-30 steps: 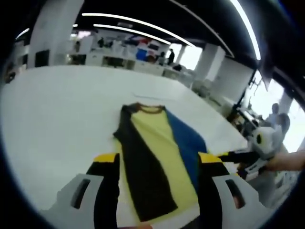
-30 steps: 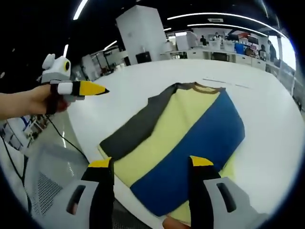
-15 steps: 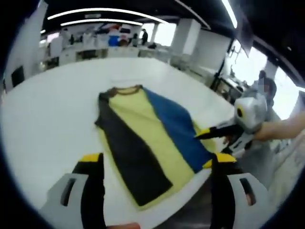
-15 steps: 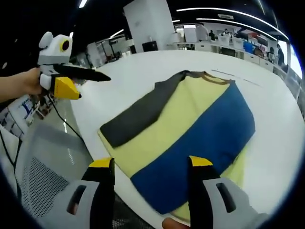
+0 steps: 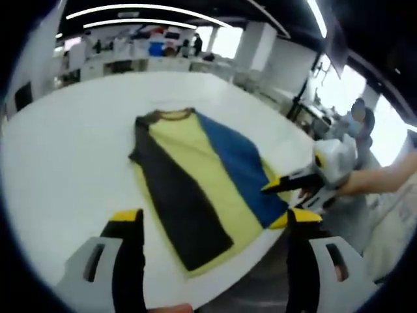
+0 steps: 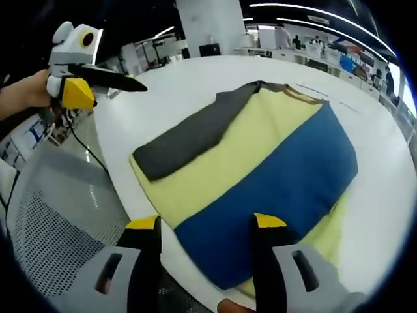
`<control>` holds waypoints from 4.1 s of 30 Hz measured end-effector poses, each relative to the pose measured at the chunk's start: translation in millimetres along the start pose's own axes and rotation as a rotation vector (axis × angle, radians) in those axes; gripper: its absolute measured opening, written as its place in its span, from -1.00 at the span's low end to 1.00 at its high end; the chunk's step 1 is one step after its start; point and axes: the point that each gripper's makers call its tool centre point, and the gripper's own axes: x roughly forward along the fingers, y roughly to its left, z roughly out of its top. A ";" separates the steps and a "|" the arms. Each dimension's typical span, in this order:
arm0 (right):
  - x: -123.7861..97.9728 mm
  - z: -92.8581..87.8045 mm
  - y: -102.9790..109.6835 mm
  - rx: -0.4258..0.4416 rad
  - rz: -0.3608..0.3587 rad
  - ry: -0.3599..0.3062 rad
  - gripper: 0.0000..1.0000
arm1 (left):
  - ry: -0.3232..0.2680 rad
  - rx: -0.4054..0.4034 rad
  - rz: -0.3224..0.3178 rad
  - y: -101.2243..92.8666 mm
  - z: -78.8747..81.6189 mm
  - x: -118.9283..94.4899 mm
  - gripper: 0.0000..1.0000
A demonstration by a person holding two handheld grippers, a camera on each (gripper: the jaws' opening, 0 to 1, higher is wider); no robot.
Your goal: Fold the garment on the visible template until the final outline fits inside the template.
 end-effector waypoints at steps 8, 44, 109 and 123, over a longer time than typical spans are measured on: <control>0.8 -5.4 -6.0 -0.033 -0.026 0.008 -0.32 | -0.005 -0.017 -0.002 2.5 0.2 -0.6 0.72; -29.0 26.0 -34.8 0.050 -0.087 -0.134 -0.98 | 0.008 -0.051 -0.002 4.6 -7.8 -2.8 0.73; -152.2 77.2 -260.6 0.339 -0.505 -0.411 -0.98 | 0.043 -0.060 -0.045 -3.3 -12.7 10.5 0.73; -179.6 66.8 -292.5 0.384 -0.622 -0.426 -0.98 | 0.055 -0.074 -0.035 -0.5 -18.5 10.1 0.72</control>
